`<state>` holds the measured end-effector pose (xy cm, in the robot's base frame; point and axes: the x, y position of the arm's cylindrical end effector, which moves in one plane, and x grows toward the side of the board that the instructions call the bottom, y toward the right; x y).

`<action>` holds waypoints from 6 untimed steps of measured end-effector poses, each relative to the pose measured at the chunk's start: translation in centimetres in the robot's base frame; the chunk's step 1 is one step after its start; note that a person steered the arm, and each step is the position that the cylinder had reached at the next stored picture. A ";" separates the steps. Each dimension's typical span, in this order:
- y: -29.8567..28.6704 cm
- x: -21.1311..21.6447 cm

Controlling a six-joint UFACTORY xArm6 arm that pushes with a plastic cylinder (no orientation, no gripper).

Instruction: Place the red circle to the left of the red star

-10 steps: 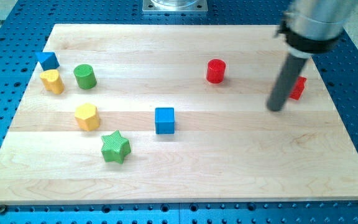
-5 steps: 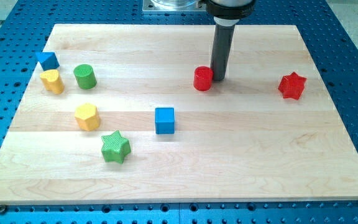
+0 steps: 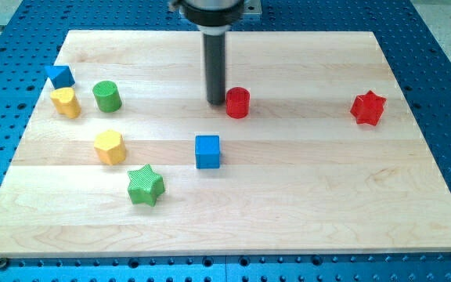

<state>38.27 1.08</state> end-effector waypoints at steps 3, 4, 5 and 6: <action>1.7 5.2; 5.0 6.2; 7.0 6.2; 7.9 5.2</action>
<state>43.50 9.00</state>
